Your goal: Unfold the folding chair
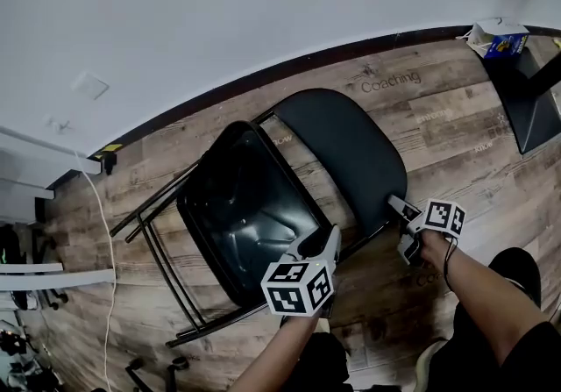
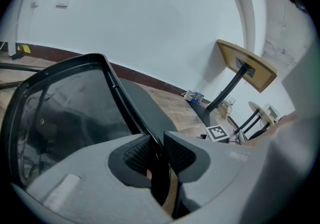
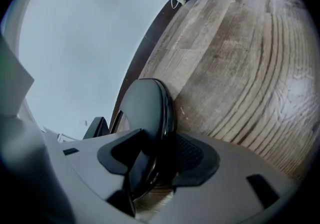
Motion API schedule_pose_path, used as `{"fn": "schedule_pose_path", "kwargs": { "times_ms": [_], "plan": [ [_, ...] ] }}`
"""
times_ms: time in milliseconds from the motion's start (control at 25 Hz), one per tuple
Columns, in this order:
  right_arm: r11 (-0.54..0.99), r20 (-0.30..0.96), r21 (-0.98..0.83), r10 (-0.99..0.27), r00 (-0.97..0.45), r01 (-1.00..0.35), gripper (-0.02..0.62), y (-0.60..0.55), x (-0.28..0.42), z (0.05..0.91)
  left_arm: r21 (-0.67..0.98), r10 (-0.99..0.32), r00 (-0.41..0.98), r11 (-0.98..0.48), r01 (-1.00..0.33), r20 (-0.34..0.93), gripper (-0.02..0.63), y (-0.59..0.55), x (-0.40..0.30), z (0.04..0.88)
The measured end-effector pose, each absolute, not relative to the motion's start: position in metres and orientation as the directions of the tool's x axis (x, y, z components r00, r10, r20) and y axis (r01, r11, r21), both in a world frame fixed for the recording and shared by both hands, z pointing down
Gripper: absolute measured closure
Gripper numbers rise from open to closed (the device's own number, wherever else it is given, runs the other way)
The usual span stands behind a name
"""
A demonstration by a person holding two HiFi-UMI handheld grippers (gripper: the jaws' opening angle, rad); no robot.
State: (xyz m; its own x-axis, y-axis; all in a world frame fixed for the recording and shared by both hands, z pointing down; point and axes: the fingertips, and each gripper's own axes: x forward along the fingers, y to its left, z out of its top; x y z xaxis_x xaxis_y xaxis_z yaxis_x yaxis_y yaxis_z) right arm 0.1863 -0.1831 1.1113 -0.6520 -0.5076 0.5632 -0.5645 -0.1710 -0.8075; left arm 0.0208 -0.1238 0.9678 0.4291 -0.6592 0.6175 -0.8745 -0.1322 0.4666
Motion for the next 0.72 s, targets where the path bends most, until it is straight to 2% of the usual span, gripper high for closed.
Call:
{"fn": "schedule_pose_path", "kwargs": {
  "times_ms": [160,400,720],
  "plan": [
    [-0.156,0.513,-0.838,-0.551,-0.659,-0.522,0.403,-0.201,0.178,1.088,0.503,-0.715,0.435,-0.134,-0.854,0.548,0.522,-0.127,0.005,0.934],
    [-0.196,0.499,-0.857,-0.542,-0.676,-0.476,0.414,-0.201,0.173,1.071,0.540,-0.760,0.439,-0.140,-0.830,0.479,0.518,-0.125,-0.016,0.881],
    [-0.207,0.462,-0.880,-0.575,-0.675,-0.427,0.419,-0.203,0.161,1.081,0.571,-0.802,0.424,-0.129,-0.811,0.421,0.518,-0.115,-0.044,0.846]
  ]
}}
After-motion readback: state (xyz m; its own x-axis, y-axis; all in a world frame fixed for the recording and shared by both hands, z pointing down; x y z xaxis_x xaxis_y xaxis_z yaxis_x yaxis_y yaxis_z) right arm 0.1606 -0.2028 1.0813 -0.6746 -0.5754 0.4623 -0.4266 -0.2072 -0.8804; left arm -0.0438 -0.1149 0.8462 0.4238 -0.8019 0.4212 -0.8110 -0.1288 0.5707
